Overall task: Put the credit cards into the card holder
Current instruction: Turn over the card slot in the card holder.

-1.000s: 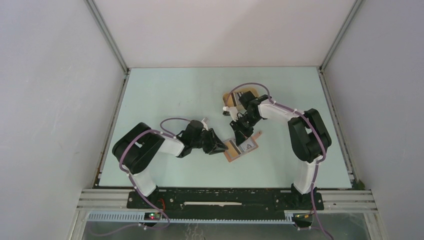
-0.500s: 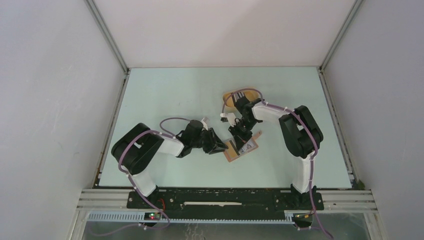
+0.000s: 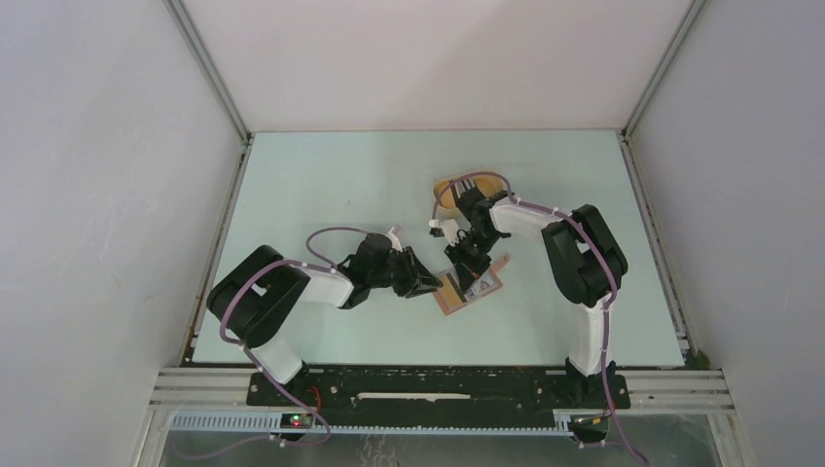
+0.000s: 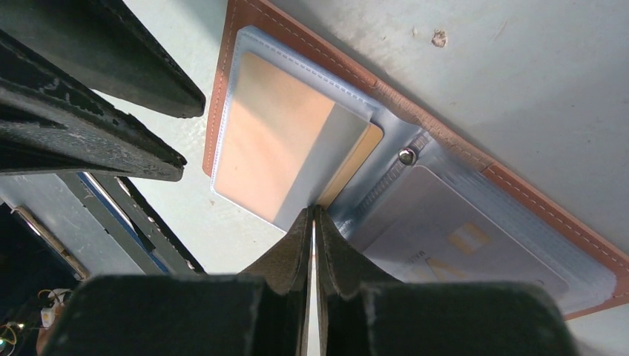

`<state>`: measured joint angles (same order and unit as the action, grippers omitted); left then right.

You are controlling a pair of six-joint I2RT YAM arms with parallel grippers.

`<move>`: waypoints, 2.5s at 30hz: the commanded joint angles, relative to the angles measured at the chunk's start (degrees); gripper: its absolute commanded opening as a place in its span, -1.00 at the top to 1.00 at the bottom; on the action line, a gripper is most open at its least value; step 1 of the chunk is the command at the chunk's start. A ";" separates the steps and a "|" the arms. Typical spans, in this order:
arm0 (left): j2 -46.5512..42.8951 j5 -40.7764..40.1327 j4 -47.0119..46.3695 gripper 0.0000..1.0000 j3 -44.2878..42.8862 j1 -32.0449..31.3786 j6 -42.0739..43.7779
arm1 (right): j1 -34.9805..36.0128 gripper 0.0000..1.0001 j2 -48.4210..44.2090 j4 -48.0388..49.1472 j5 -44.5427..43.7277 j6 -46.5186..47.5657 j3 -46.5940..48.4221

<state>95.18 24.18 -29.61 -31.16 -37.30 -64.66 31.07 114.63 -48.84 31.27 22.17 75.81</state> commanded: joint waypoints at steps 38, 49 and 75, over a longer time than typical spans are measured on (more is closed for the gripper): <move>3.85 3.18 -4.85 0.36 -3.80 0.12 -1.27 | -4.44 0.24 -4.85 -1.17 10.42 5.39 -0.56; 3.87 4.03 -6.11 0.35 -5.43 -0.01 -1.71 | -6.13 -0.09 -7.25 -0.77 14.26 5.08 -1.01; 6.16 4.91 -6.43 0.34 -8.65 -0.23 -2.43 | -3.07 -0.57 -7.30 0.07 10.04 3.23 -1.78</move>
<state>101.14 28.27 -34.59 -37.52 -37.36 -66.67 27.49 109.34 -49.41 41.50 26.04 74.17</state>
